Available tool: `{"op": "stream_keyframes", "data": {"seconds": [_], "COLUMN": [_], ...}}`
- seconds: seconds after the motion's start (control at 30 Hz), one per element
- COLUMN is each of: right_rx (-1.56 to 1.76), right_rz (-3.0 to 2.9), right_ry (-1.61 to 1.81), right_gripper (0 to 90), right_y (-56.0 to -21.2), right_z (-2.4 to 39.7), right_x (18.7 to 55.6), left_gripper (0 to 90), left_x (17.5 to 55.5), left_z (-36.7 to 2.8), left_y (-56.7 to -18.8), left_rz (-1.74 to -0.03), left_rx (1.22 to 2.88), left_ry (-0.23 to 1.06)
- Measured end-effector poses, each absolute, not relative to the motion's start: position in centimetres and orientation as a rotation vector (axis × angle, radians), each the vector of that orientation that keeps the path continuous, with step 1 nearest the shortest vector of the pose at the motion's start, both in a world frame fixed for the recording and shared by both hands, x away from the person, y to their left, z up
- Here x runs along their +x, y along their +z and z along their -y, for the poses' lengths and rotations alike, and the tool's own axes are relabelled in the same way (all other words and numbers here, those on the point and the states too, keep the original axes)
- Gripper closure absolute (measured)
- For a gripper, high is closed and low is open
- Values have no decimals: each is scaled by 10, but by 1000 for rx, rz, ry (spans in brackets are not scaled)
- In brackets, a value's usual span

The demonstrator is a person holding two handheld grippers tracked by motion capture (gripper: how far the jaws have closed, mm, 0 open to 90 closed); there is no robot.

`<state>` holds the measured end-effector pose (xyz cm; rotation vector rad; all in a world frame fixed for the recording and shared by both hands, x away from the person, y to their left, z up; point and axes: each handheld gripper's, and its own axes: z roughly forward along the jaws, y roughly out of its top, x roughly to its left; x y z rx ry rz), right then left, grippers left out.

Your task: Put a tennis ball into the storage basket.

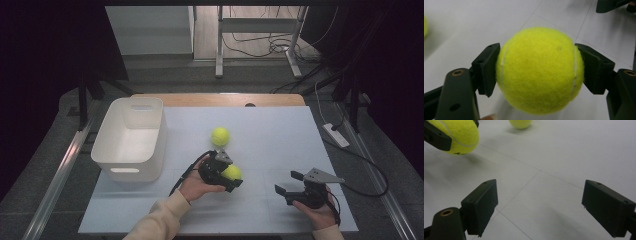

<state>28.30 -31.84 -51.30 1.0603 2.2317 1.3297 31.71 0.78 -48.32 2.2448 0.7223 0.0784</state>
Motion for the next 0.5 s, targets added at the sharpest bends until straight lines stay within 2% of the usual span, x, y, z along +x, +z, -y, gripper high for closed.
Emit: {"op": "stream_keyframes", "data": {"seconds": [0.5], "right_rx": [1053], "right_rz": [-2236], "right_ry": [1323], "right_gripper": [136], "right_y": [-513], "right_z": [318], "right_x": [283], "left_gripper": [260], "left_x": [315], "left_z": [-19], "left_y": [-469], "left_rz": [-722], "left_rx": [2185], "left_ry": [116]}}
